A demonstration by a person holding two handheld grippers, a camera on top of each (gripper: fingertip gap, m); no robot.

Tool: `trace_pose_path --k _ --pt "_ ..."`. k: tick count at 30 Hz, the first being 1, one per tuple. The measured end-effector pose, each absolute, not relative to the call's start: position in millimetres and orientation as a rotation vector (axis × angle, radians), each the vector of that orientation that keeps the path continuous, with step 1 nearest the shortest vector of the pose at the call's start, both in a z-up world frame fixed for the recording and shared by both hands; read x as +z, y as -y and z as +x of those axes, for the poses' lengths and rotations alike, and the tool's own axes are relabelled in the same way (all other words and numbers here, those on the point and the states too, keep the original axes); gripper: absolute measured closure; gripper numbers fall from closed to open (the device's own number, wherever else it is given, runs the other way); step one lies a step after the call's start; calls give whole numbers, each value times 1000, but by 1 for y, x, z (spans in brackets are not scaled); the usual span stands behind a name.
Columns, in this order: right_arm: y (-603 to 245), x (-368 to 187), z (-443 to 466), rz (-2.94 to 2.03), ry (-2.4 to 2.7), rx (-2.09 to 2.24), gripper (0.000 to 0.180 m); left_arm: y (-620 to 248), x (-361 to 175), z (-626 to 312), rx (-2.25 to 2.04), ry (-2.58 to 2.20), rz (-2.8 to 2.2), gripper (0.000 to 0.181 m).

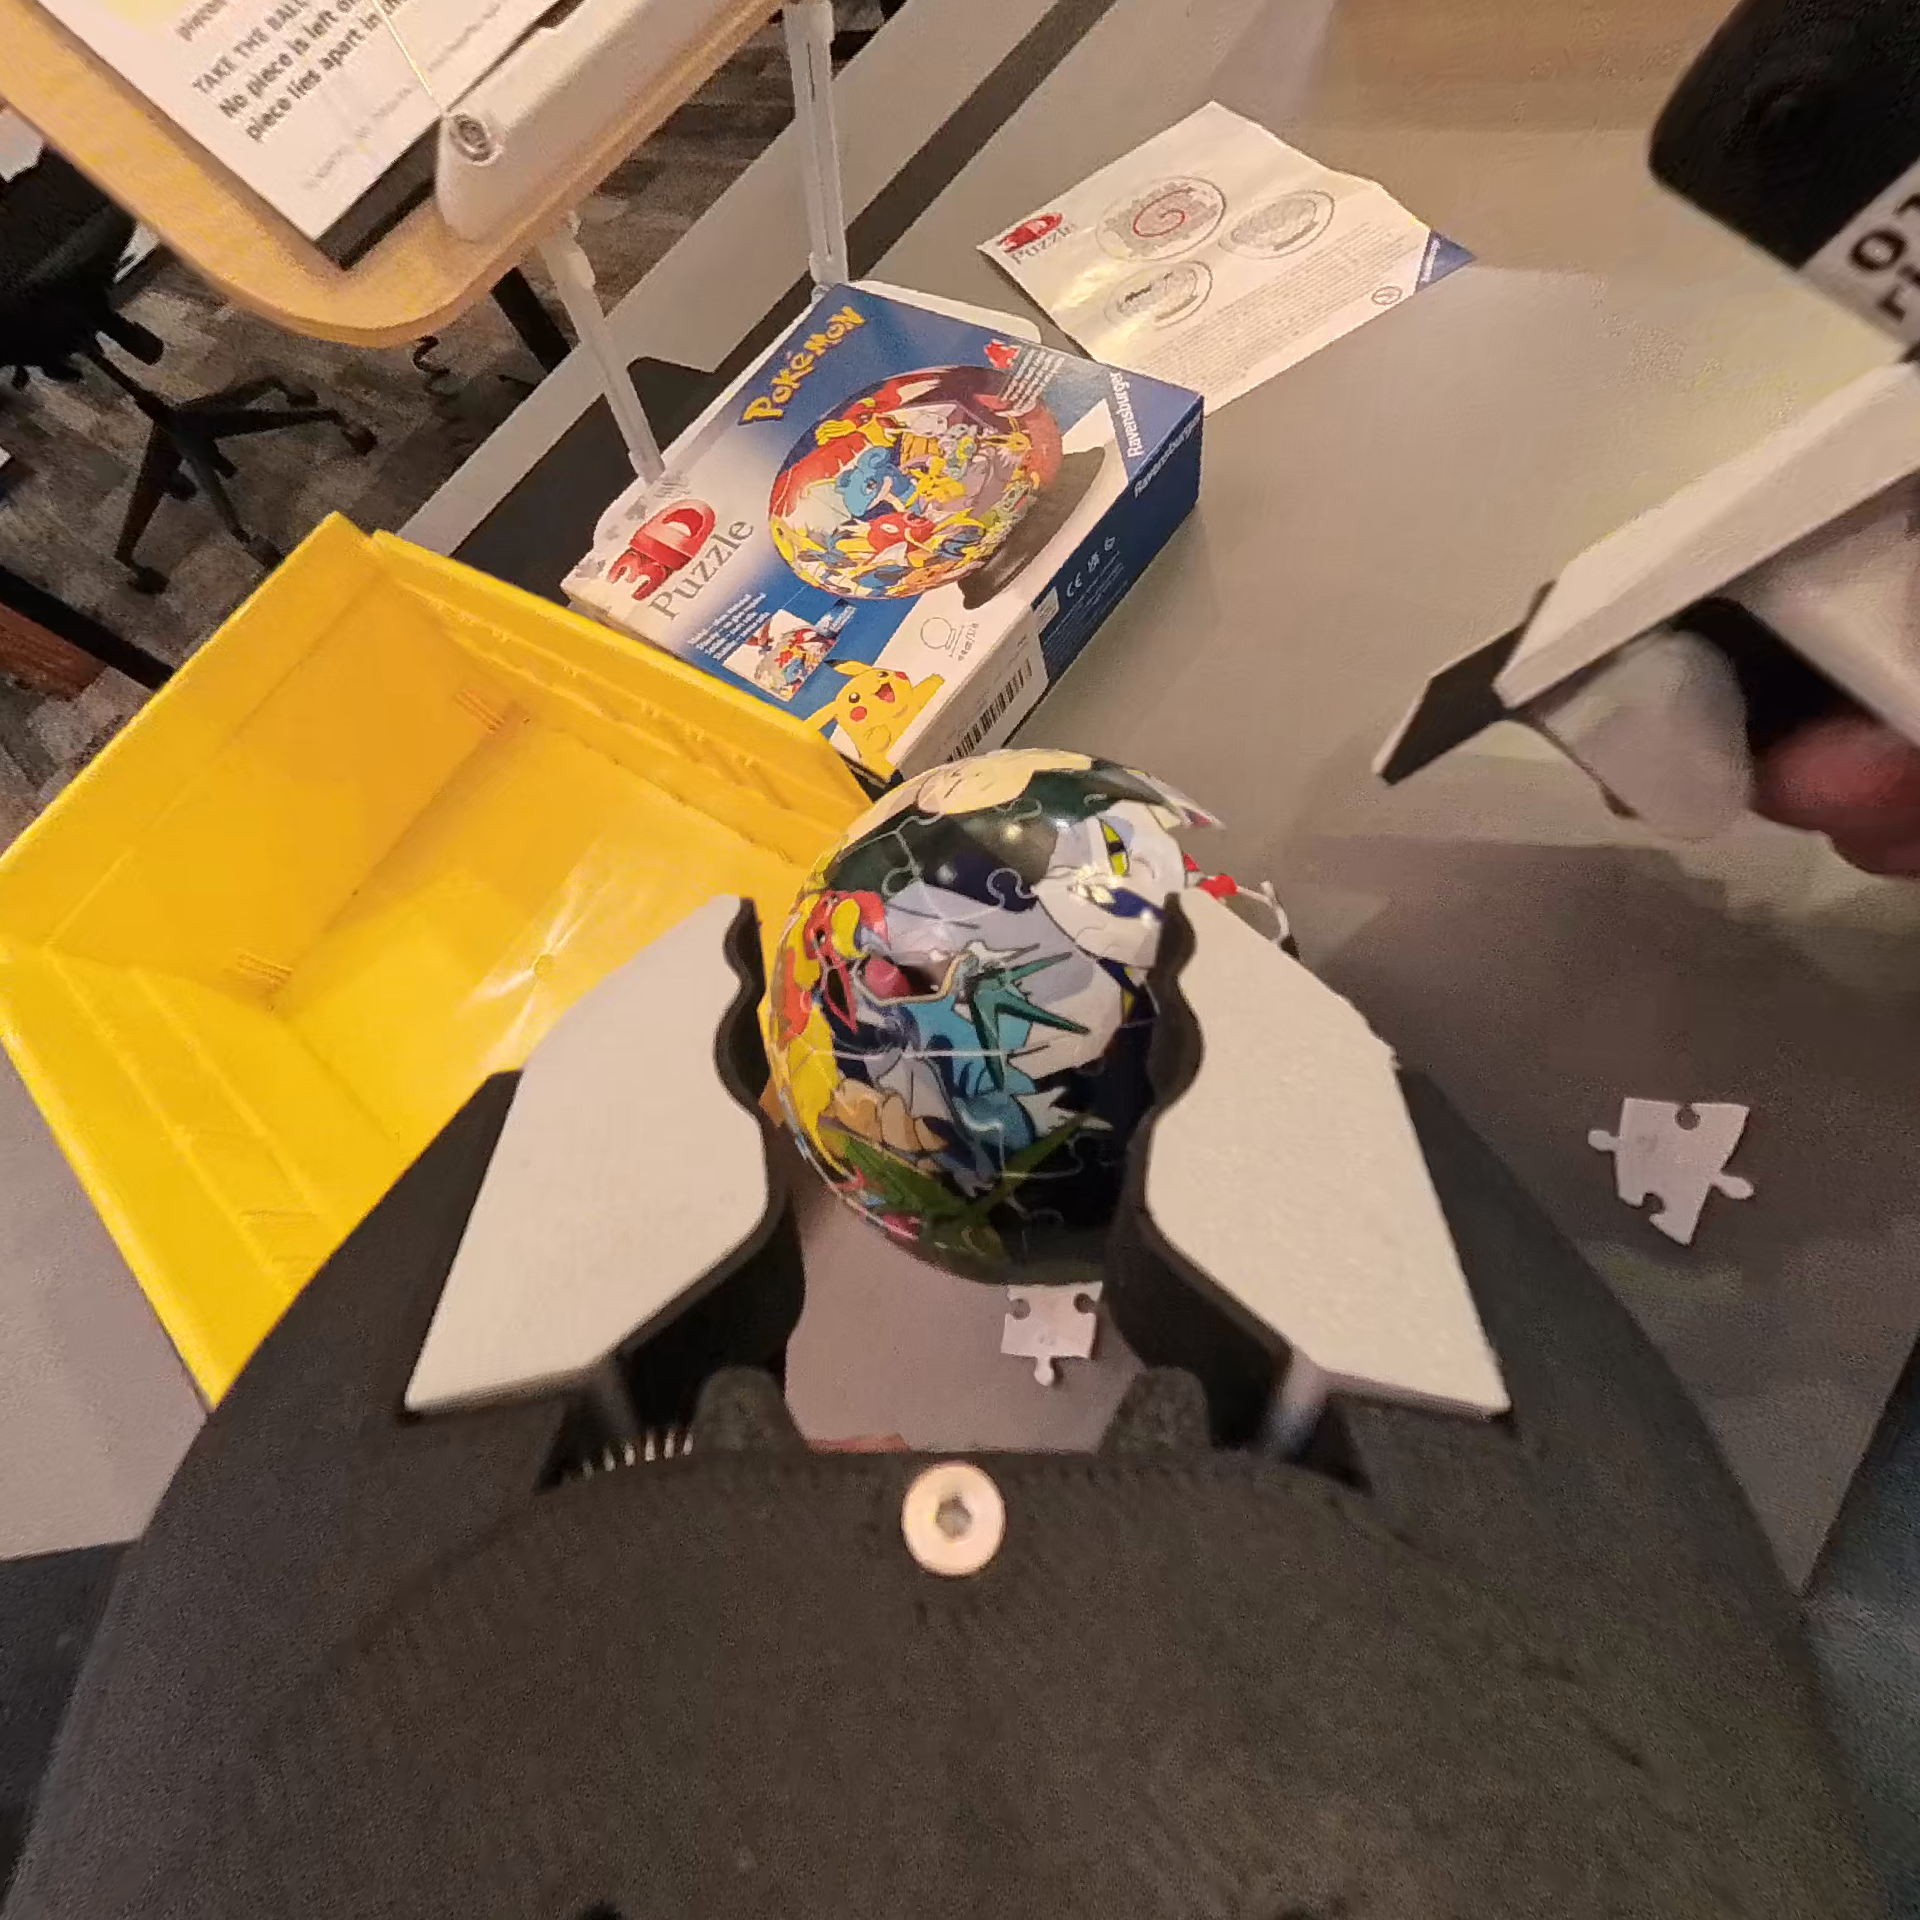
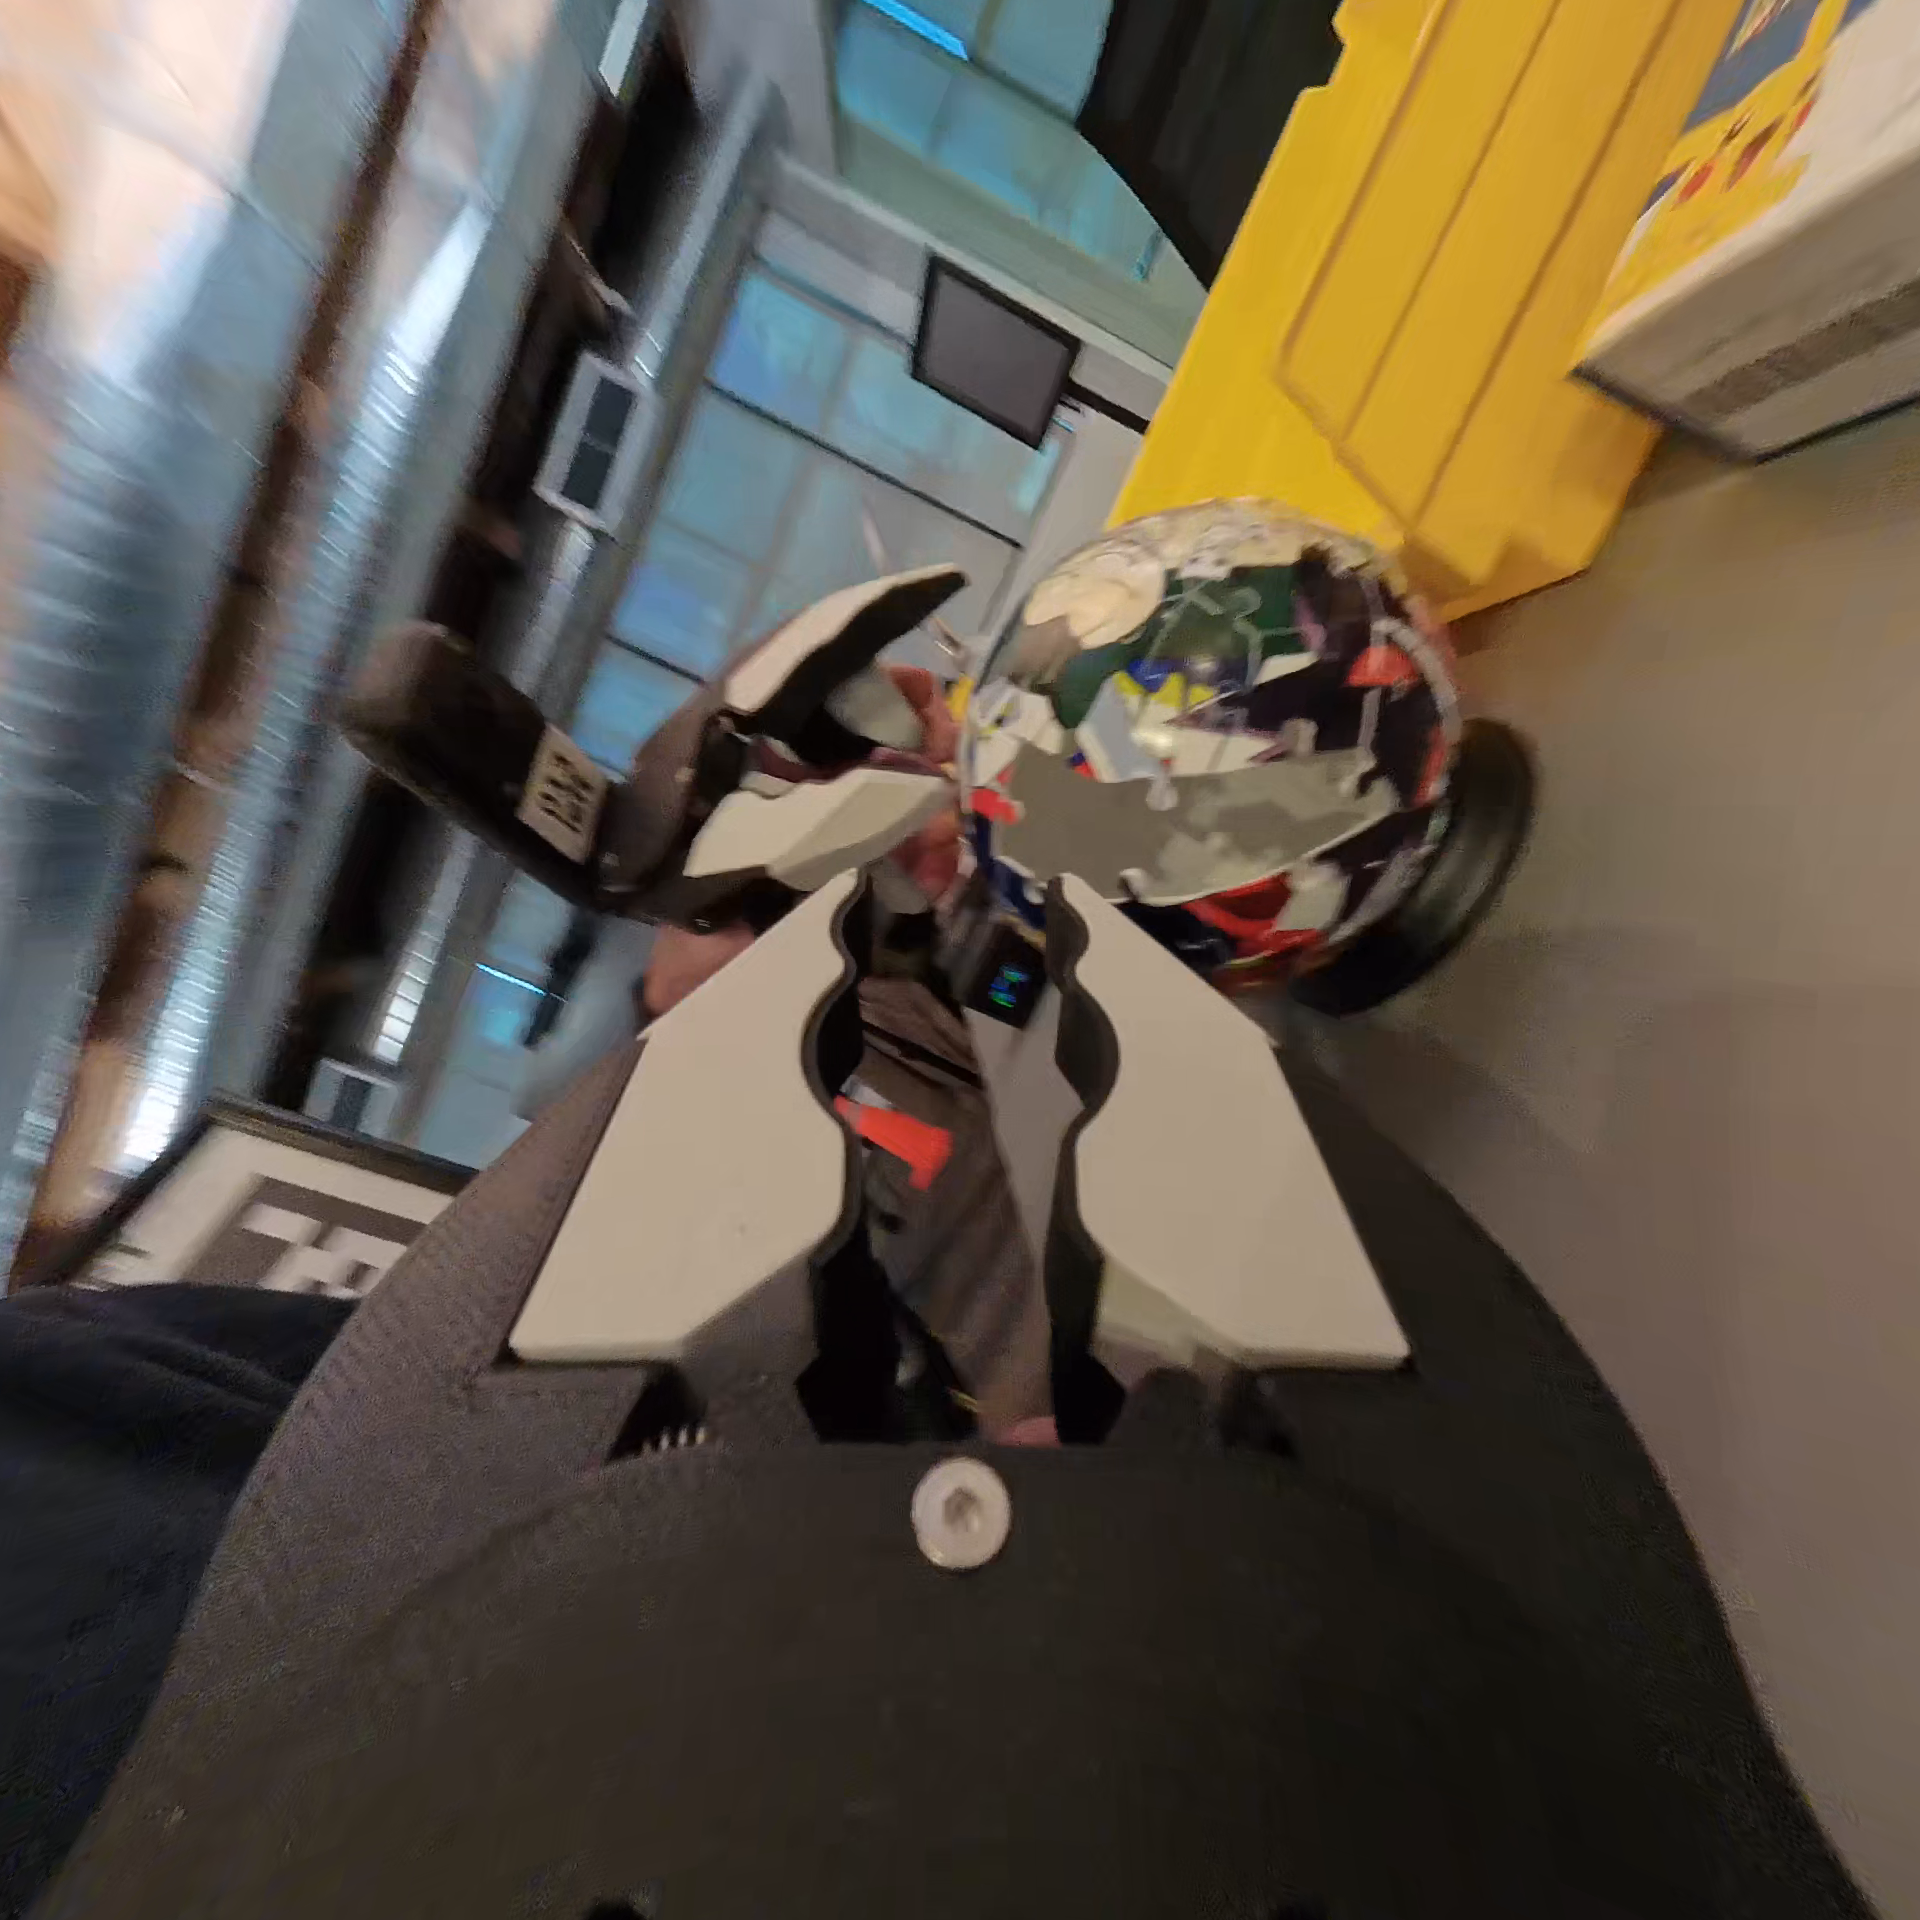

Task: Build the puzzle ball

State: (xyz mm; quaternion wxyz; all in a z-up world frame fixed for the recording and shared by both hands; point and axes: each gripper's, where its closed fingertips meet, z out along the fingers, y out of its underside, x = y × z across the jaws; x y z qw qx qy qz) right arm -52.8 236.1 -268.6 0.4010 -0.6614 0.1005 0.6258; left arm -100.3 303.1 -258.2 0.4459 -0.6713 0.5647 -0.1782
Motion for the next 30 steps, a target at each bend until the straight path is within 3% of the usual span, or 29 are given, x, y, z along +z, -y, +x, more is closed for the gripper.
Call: trace_pose_path --k 6,15,30 --pt "-264 -264 -26 -1773 90 1249 148 -294 -262 -118 -493 -1326 -1708 97" --pt "-310 -287 -38 -1898 308 1190 155 -290 -308 -136 -442 -1324 -1787 68" --pt "-312 -305 -45 -1931 229 1408 156 -296 -324 -129 -419 -1371 -1745 71"
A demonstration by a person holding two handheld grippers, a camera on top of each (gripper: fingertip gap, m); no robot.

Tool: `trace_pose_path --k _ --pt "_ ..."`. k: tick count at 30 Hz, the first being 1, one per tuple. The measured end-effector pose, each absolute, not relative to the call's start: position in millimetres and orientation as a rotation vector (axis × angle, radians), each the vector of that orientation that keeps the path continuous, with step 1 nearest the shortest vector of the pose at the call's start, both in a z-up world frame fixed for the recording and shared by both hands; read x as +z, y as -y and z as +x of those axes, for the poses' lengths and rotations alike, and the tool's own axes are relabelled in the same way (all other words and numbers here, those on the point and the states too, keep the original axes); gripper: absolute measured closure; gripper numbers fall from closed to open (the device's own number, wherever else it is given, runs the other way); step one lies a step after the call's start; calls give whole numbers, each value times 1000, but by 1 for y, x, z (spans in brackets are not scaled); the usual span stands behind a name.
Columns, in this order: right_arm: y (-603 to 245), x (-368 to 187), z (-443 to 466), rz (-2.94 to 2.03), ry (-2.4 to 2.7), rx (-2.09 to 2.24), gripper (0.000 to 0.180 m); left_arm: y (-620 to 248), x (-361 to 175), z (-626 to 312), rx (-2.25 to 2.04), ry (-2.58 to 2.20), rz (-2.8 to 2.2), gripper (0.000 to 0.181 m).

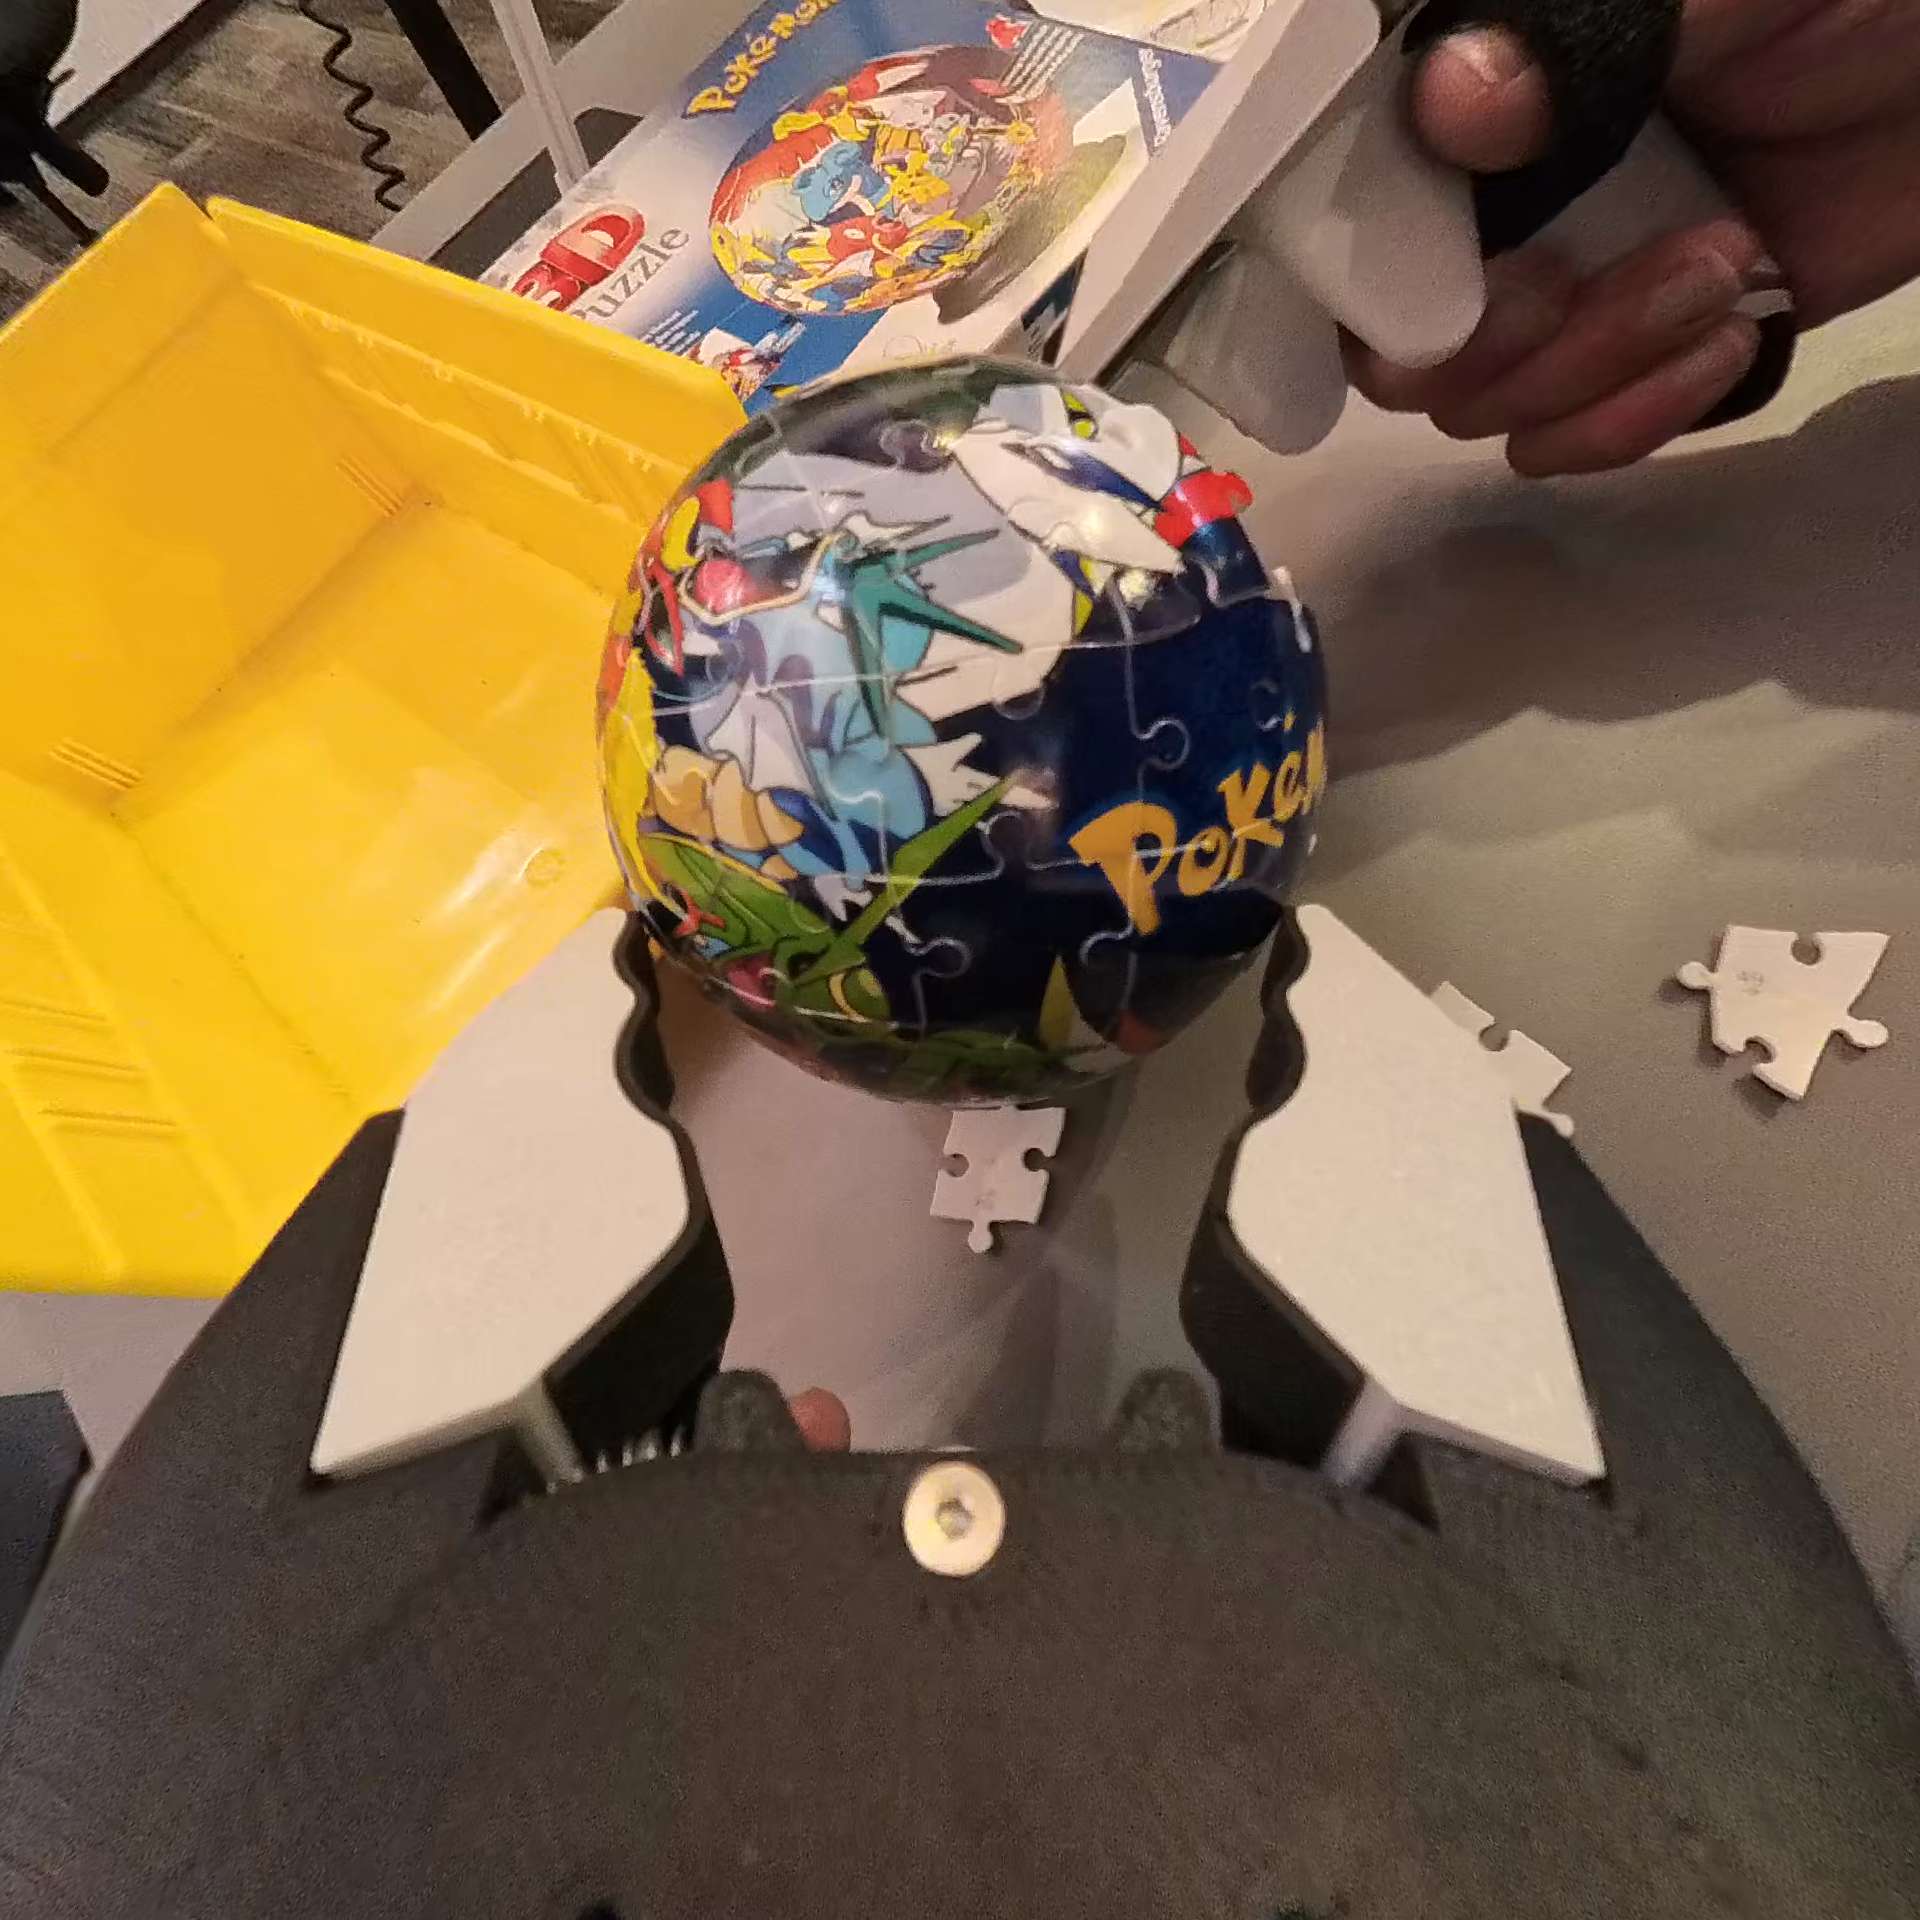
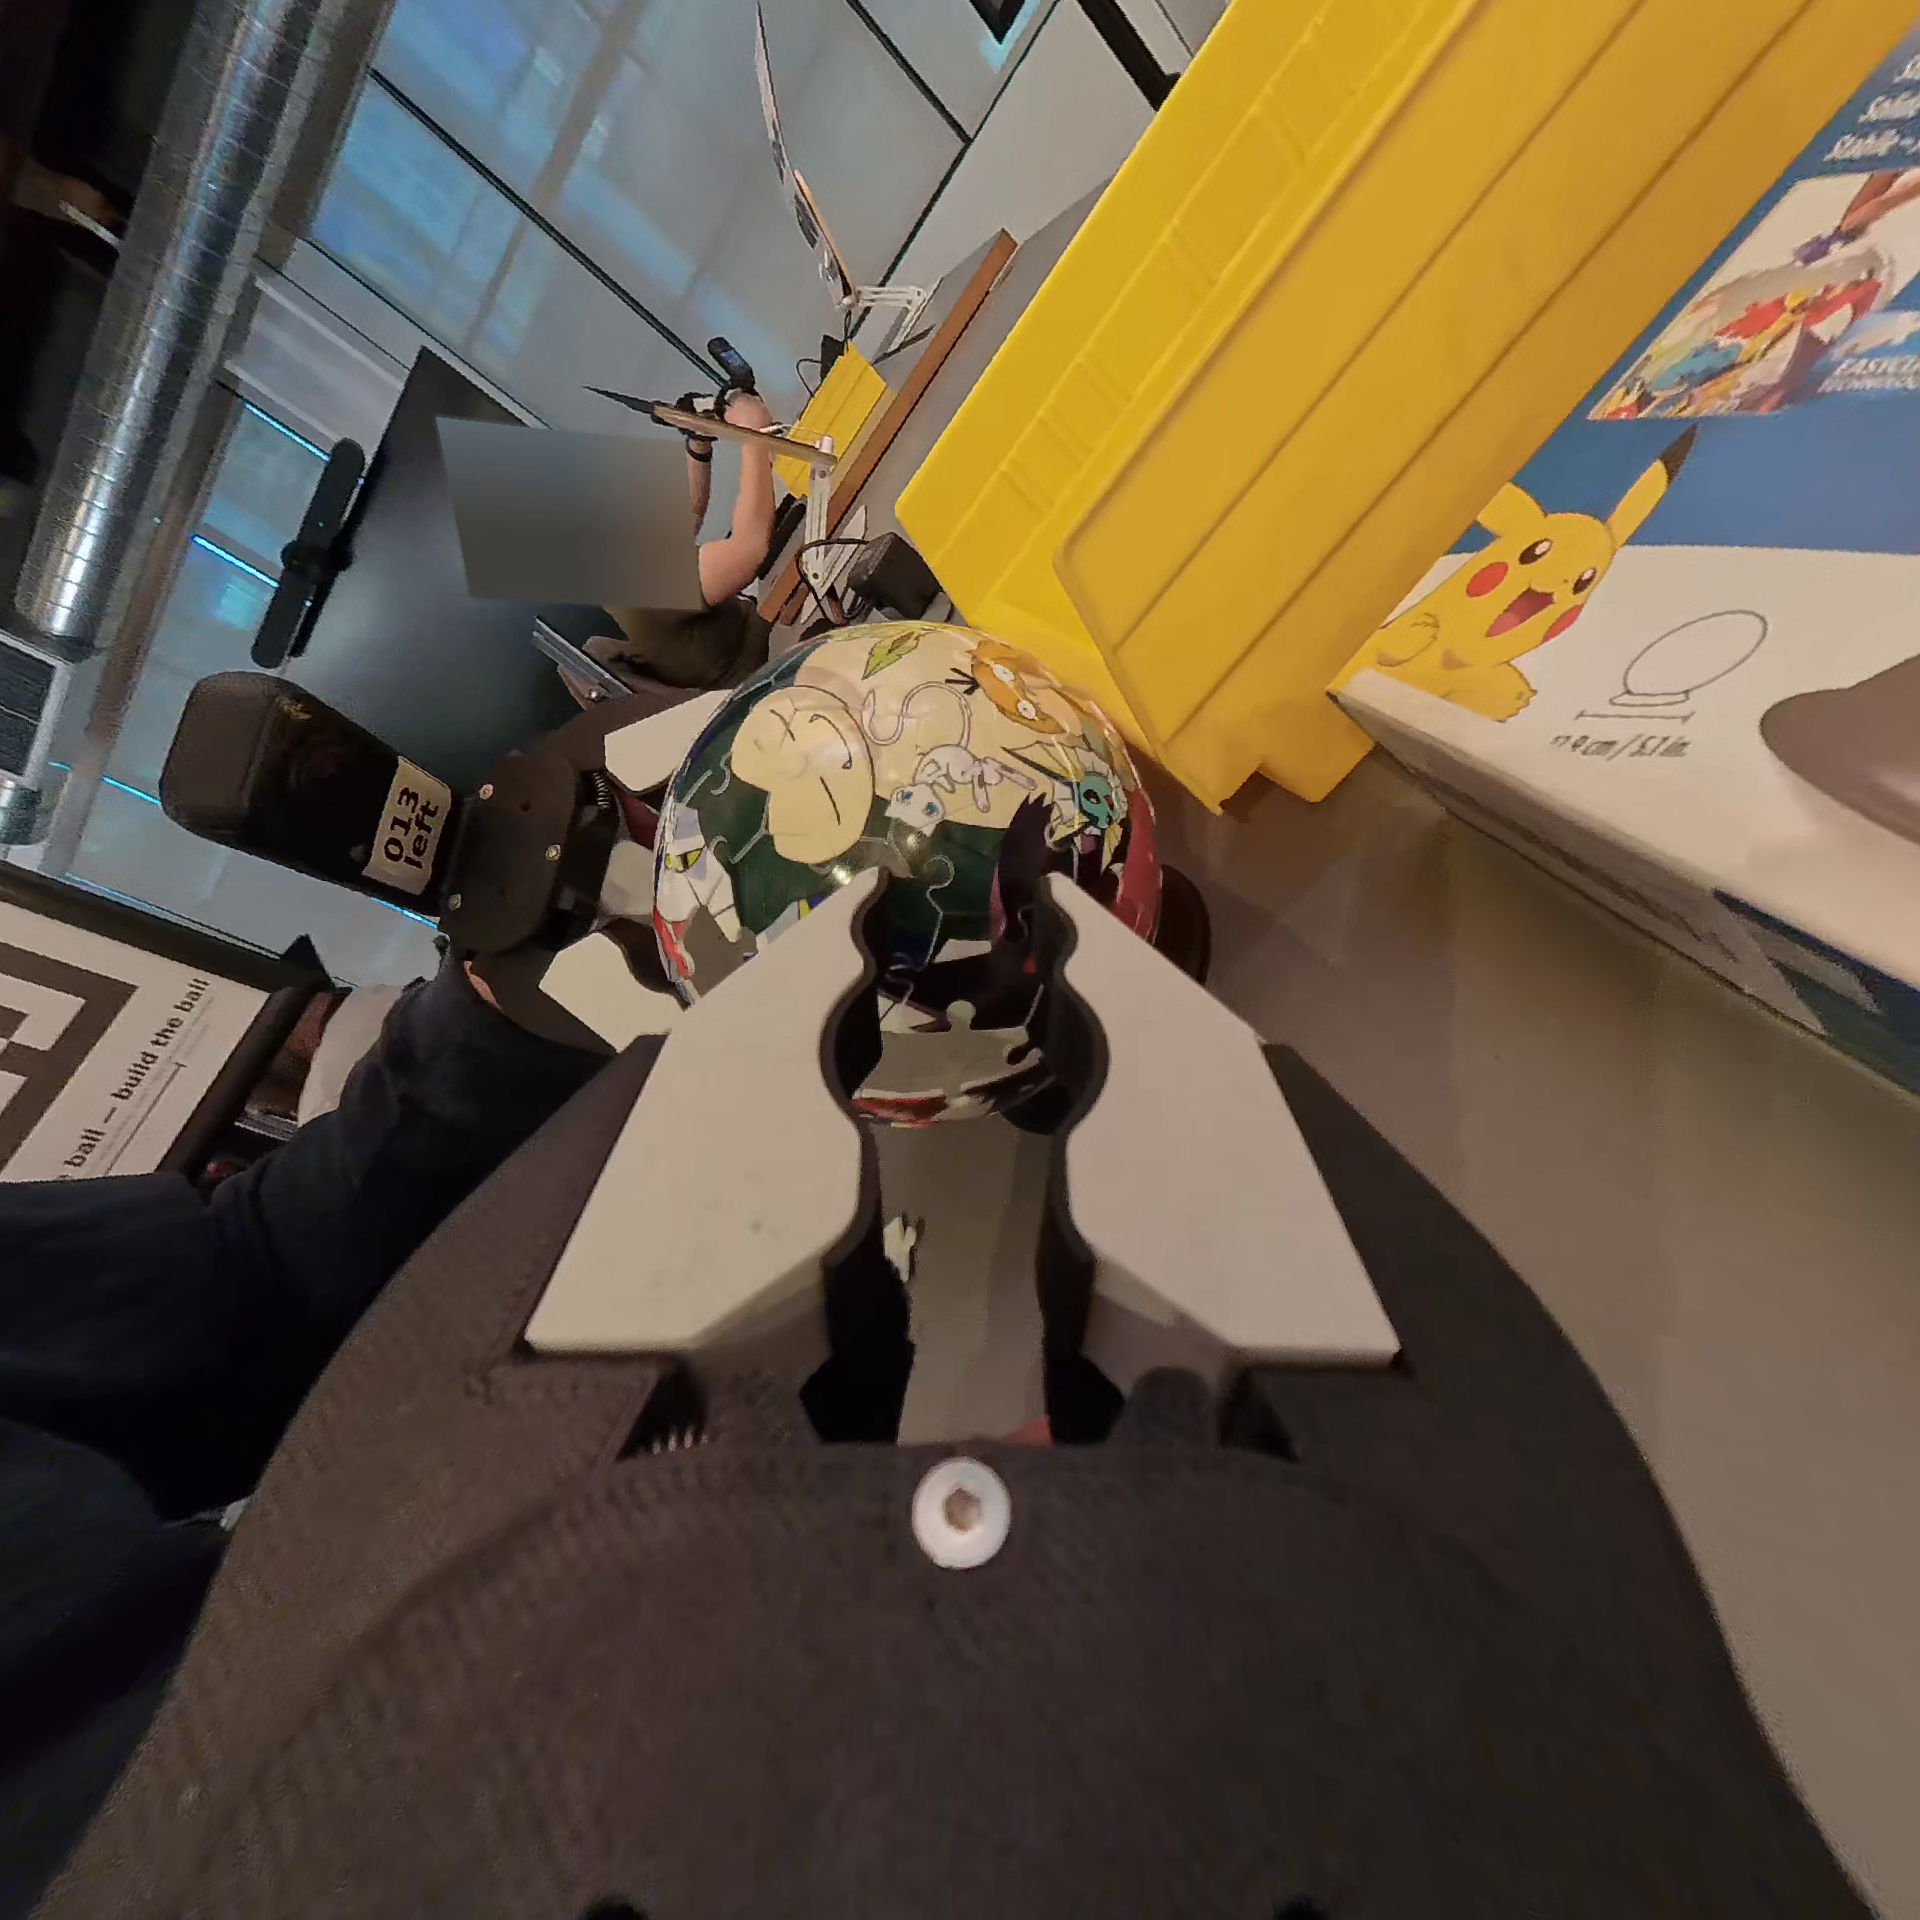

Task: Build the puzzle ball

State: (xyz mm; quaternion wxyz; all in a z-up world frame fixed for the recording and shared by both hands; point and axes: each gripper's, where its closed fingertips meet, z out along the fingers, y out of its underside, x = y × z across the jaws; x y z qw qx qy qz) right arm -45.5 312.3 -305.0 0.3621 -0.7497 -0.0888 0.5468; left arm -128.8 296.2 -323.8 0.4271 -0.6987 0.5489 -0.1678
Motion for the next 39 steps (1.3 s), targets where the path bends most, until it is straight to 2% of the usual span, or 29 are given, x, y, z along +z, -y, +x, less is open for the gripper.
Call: trace_pose_path --k 13,23,28,39 --pt "-307 -321 -54 -1985 218 1471 155 -300 -315 -136 -327 -1463 -1699 72" --pt "-313 -324 -53 -2003 255 1405 152 -298 -314 -151 -411 -1387 -1723 74" --pt "-328 -328 -53 -2029 294 1339 155 -293 -330 -151 -393 -1359 -1766 72" --pt "-331 -332 -58 -2074 325 1310 161 -302 -326 -153 -339 -1334 -1743 78"
